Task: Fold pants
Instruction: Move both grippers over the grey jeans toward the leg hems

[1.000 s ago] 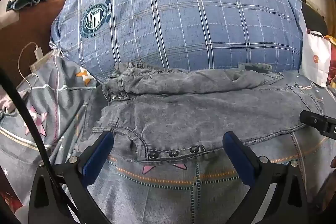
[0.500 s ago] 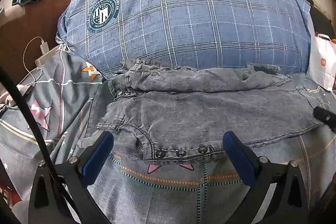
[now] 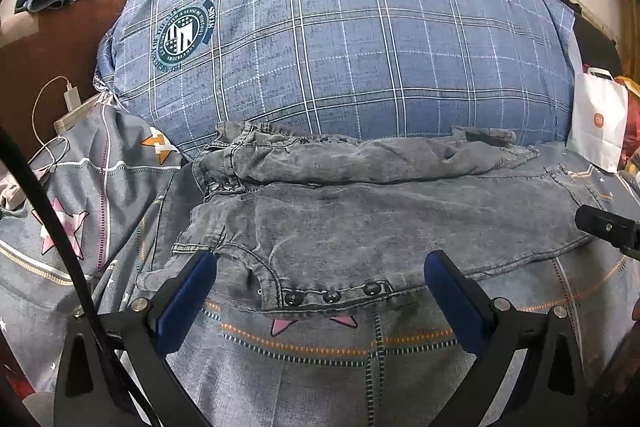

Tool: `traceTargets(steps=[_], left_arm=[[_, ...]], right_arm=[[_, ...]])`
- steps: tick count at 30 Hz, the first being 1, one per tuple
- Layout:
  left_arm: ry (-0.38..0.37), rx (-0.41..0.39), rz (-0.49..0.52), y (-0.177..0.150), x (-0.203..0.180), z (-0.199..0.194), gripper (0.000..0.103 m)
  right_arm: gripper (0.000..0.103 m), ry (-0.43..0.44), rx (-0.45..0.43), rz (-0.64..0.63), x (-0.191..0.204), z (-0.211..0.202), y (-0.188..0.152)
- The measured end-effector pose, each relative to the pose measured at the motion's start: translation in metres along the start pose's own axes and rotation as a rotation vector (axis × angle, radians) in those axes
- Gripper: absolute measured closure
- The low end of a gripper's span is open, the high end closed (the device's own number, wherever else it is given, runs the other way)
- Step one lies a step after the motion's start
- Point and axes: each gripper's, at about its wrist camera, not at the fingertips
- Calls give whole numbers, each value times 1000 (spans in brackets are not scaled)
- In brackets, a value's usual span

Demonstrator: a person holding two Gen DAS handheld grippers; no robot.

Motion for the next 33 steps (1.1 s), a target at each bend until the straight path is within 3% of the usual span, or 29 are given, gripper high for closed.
traceTargets(steps=[5,9,12,17,20,25,29,33], left_arm=[[-13,11,11,0,-3,1,0],[-30,-15,10,1,-1,-12,0],[-60,-40,-1,3,5,-28,0],[-89,-67,-10,3,16,-47,0],[-138,-60,-49,5,30,-53,0],[-159,-50,-82,4,44,-53,0],[-175,-49,-115,5,55,-49,0],[-170,-39,-131,6,64,-40,0]], right_arm=[[0,9,-1,-12,2,3,-2],[7,-25,-17,7,-1,-4,-6],[11,-33,22,67,-4,-13,-5],[11,-51,94,191,2,-58,1],[11,-32,97,207,17,-91,11],[11,-43,123,212,47,-123,41],[11,-33,161,197,64,-117,56],[11,-30,137,185,69,-101,55]])
Point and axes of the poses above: each gripper's, at about its wrist camera, not at the fingertips, and z roughly the way its jaws point, x to its left, y to its top, and after that the axes turned 10 degrees about x, right-handed
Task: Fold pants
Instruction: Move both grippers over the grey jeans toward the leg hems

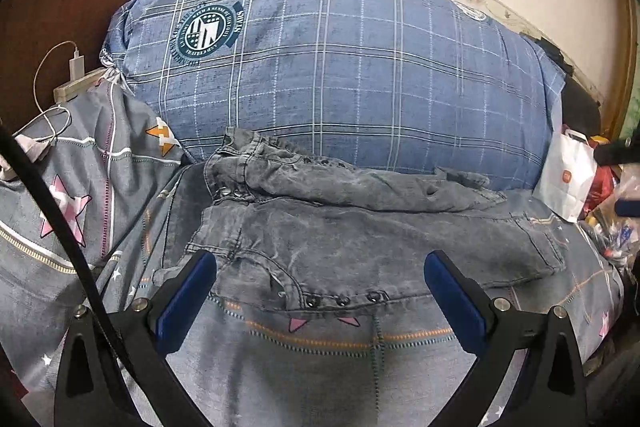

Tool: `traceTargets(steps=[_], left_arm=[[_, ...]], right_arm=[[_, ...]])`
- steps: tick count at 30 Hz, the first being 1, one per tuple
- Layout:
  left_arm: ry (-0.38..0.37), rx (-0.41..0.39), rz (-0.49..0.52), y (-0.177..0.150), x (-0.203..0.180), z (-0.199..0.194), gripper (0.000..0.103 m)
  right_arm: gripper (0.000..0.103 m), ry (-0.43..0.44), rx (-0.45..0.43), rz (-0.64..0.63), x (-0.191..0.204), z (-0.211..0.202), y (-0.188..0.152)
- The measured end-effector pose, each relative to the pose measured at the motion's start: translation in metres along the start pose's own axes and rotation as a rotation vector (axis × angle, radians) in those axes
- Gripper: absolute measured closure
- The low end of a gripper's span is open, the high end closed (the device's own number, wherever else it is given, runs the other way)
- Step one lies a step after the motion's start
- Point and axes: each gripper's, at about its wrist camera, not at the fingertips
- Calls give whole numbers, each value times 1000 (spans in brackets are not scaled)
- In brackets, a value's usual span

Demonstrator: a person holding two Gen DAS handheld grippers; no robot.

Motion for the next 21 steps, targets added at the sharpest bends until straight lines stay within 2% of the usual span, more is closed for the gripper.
traceTargets(steps=[2,4,8,11,16,18,21], left_arm=[[13,1,-38,6,4,2,0],[-35,-5,-62,9,8,1,0],[-14,-10,-69,9,8,5,0],[-30,-14,-87,9,7,10,0],[26,-31,-46,0,-6,24,0],[62,-43,-22,-6,-12,33,0],[84,-43,10,-6,-21,42,0]], right_arm=[[11,41,6,9,-5,16,5],[11,39,9,17,-8,29,14],[11,36,-3,22,-17,46,33],[11,64,-79,-10,-25,52,43],[11,117,-244,-88,-44,68,35],[11,121,-225,-86,-56,85,32],[11,171,-106,-73,-63,101,43]])
Point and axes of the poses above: each gripper's, at about its wrist camera, not at the fingertips, and z roughly the way its jaws point, x to its left, y to its top, and after that the axes turned 10 degrees about x, right-handed
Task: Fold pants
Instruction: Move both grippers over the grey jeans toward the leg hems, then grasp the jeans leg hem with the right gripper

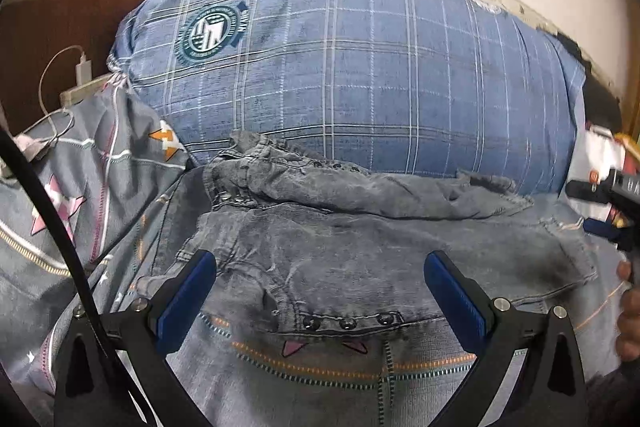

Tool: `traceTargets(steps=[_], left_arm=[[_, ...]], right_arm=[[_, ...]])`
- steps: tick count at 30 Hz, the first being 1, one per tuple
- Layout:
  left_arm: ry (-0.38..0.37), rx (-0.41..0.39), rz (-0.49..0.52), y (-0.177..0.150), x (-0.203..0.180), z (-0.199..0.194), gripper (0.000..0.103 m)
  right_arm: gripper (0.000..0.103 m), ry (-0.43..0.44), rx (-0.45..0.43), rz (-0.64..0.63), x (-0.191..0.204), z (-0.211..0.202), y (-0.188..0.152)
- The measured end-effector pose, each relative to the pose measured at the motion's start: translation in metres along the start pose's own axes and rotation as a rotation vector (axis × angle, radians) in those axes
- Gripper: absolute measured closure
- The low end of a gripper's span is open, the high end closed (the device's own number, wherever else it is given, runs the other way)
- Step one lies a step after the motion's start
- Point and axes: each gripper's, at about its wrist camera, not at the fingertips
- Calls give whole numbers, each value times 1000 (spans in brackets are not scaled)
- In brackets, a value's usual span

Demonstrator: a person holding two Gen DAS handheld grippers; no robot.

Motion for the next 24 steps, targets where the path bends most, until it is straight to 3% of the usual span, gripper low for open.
traceTargets(steps=[3,7,10,13,15,18,22,24], left_arm=[[0,-2,34,1,-8,5,0],[-11,19,45,9,-12,7,0],[-35,38,78,24,-22,5,0],[-79,50,91,44,-31,3,0],[-106,52,115,61,-40,5,0],[-122,63,114,85,-44,16,0],[-151,69,75,94,-35,39,0],[-143,64,41,86,-23,52,0]], right_arm=[[11,59,-33,18,-2,-9,5],[11,43,13,34,0,-2,7],[11,81,16,72,-6,-7,4],[11,61,-26,69,-11,-17,1],[11,20,30,111,-18,-10,5],[13,64,99,166,-30,1,26],[13,-34,141,171,-47,32,78],[18,-33,170,217,-59,60,100]])
Point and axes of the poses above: each gripper's, at about its wrist camera, not at the fingertips, and z roughly the way its jaws point, x to its left, y to its top, and after that the axes turned 10 degrees about x, right-handed
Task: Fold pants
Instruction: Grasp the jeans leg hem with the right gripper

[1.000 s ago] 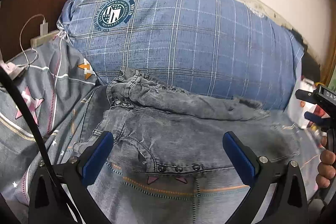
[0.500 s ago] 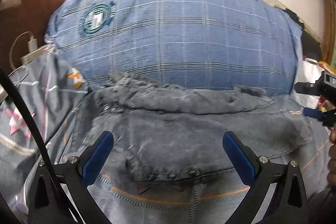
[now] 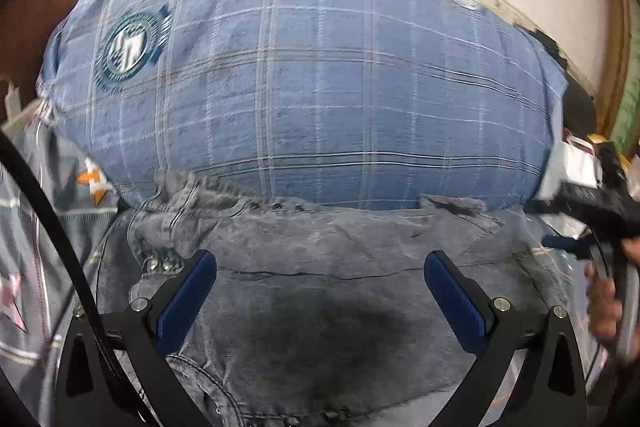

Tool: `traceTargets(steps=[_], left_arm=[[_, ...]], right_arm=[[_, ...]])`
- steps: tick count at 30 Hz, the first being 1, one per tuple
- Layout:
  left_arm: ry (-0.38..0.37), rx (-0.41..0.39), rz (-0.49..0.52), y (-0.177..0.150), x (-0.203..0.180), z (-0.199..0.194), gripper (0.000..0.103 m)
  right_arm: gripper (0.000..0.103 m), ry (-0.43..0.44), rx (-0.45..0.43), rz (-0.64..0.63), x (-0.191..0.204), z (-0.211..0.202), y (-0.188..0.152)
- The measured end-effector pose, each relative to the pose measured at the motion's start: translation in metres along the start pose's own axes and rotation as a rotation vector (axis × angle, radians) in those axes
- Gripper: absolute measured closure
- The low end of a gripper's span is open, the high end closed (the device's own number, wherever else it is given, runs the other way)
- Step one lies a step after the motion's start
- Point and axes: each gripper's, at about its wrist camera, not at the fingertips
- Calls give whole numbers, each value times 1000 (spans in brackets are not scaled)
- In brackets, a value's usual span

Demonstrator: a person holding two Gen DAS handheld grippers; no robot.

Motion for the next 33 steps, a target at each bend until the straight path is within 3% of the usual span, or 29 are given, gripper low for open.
traceTargets(steps=[2,4,8,10,12,14,16,22,26,29,33], left_arm=[[-7,47,-24,-2,8,14,0],[-27,94,-47,1,14,25,0],[-24,96,-69,2,21,29,0],[-20,93,-73,2,22,29,0],[-13,95,-68,1,21,31,0],[-14,94,-66,0,19,32,0],[-13,95,-55,0,18,33,0],[-26,73,-27,0,9,25,0],[-94,70,-6,1,0,15,0],[-189,122,-34,8,-10,19,0],[-249,222,-59,26,-35,40,0]], right_arm=[[20,2,31,25,-2,26,23],[30,22,78,53,-2,63,50],[32,8,120,143,-5,126,93],[37,51,118,198,-11,143,108],[38,-4,105,190,-9,149,115],[58,-69,114,175,-8,156,119],[92,-65,129,187,-14,160,119],[95,10,64,140,-15,101,85],[95,125,-33,141,-23,24,31],[95,193,-94,141,-38,-21,-12],[95,288,-125,186,-57,-33,-32]])
Point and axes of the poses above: each gripper's, at about its wrist camera, not at the fingertips, and z roughly the way its jaws point, x to its left, y to its top, and after that the axes turned 10 degrees about x, right-handed
